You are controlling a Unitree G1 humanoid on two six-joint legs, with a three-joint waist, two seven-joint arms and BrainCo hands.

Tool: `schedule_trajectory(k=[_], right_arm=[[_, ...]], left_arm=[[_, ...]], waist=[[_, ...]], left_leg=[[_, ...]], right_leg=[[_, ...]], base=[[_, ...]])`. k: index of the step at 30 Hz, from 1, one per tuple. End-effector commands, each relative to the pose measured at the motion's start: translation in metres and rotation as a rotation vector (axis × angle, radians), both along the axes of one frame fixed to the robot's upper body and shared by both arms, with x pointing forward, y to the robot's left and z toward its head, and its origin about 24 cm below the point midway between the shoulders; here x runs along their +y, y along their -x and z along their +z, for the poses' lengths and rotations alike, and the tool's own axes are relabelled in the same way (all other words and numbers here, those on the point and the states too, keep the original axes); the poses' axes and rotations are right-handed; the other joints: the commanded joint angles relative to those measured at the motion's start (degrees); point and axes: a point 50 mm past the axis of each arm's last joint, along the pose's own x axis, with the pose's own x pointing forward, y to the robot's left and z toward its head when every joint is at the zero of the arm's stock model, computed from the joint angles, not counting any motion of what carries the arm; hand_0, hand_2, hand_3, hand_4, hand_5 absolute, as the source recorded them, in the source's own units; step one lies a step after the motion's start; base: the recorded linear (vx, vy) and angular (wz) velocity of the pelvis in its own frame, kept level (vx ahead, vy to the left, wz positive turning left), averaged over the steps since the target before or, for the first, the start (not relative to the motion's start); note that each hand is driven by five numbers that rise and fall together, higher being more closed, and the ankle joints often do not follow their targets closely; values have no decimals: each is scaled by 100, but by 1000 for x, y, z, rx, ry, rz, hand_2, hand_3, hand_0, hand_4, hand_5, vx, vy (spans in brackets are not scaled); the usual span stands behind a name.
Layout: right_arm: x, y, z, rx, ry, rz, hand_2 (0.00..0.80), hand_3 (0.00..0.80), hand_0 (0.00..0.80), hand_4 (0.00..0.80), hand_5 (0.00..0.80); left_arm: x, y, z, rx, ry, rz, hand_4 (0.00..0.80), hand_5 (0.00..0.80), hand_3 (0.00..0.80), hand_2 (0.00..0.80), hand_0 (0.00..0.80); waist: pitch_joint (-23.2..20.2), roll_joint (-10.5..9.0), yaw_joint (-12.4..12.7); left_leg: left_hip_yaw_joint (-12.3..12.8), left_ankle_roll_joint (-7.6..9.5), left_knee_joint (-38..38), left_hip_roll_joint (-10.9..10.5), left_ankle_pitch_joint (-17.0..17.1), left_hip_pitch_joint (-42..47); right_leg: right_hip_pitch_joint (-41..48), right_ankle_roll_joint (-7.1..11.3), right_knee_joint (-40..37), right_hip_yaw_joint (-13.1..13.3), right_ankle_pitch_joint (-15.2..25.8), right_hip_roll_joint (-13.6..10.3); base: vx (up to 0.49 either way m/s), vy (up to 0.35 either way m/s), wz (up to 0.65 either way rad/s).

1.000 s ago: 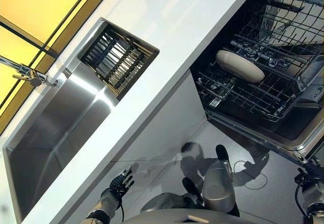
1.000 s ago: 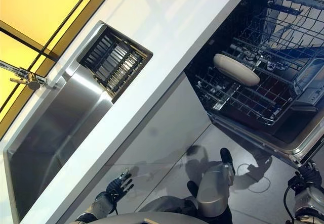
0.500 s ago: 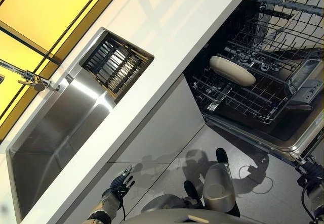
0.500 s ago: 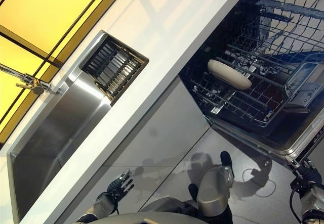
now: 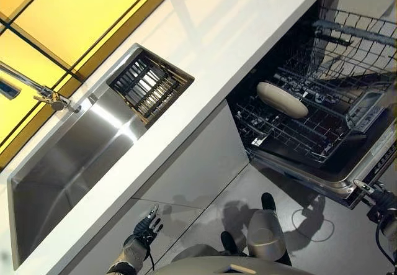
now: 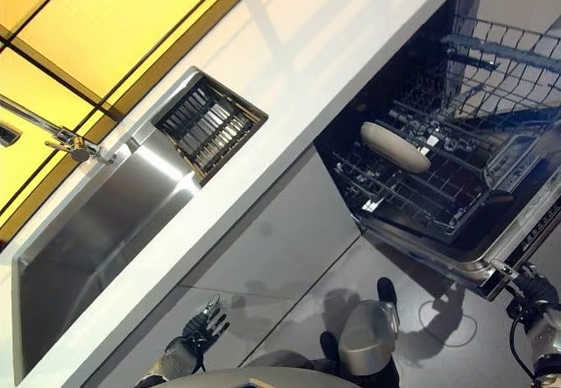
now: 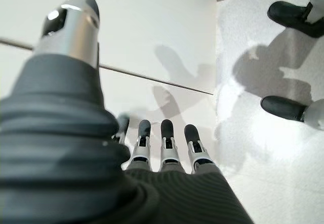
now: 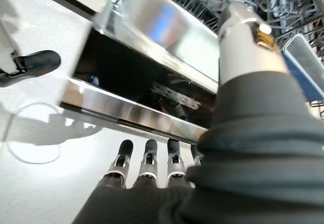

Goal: Take plates into dishwasher

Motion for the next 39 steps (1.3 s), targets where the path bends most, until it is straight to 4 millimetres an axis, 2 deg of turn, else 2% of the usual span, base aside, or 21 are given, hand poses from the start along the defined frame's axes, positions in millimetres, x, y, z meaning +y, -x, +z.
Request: schedule_trajectory(k=[1, 6, 11, 19, 29, 33, 39], right_arm=[[48, -141, 144, -685, 102, 395, 0, 0, 0, 0, 0], [54, -153, 157, -743, 79, 379, 0, 0, 0, 0, 0], [56, -157, 155, -746, 63, 358, 0, 0, 0, 0, 0], [56, -158, 154, -762, 41, 340, 0, 0, 0, 0, 0], [52, -154, 153, -786, 46, 322, 0, 0, 0, 0, 0], [50, -149, 135, -663, 119, 285, 0, 0, 0, 0, 0], [58, -127, 80, -505, 129, 222, 0, 0, 0, 0, 0]], left_arm=[[36, -8, 11, -36, -133, -16, 0, 0, 0, 0, 0], [46, -6, 13, -17, -170, -9, 0, 0, 0, 0, 0], [54, -4, 14, -2, -198, -22, 0, 0, 0, 0, 0], [61, -4, 16, -11, -221, -36, 0, 0, 0, 0, 0], [67, -11, 21, -28, -239, -53, 0, 0, 0, 0, 0], [72, -10, 22, -17, -255, -47, 0, 0, 0, 0, 0], [77, -8, 22, -15, -262, -22, 0, 0, 0, 0, 0]], waist=[[-677, -468, 726], [-735, -594, 923], [-716, -673, 1043], [-696, -736, 1105], [-743, -923, 1163], [-785, -1072, 1180], [-850, -1317, 1185]], left_leg=[[54, 43, 906, -272, -423, -389], [-28, 38, 891, -218, -412, -385], [-101, 54, 903, -199, -399, -399], [-93, 68, 893, -178, -402, -422], [-98, 84, 845, -138, -423, -431], [-118, 73, 732, -108, -402, -409], [-133, 49, 434, 1, -287, -378]], right_leg=[[787, -16, 511, 61, -1071, -235], [903, 9, 430, -56, -1056, -223], [952, 22, 427, -125, -1037, -226], [983, 76, 322, -135, -959, -224], [1045, 116, 140, -122, -887, -140], [1082, 136, -9, -130, -823, -57], [1113, 144, -334, -78, -667, 101]], base=[[38, -60, 13], [24, -67, 11], [11, -52, 36], [-3, -25, 11], [-3, -19, 9], [7, -56, 8], [14, -57, 0]])
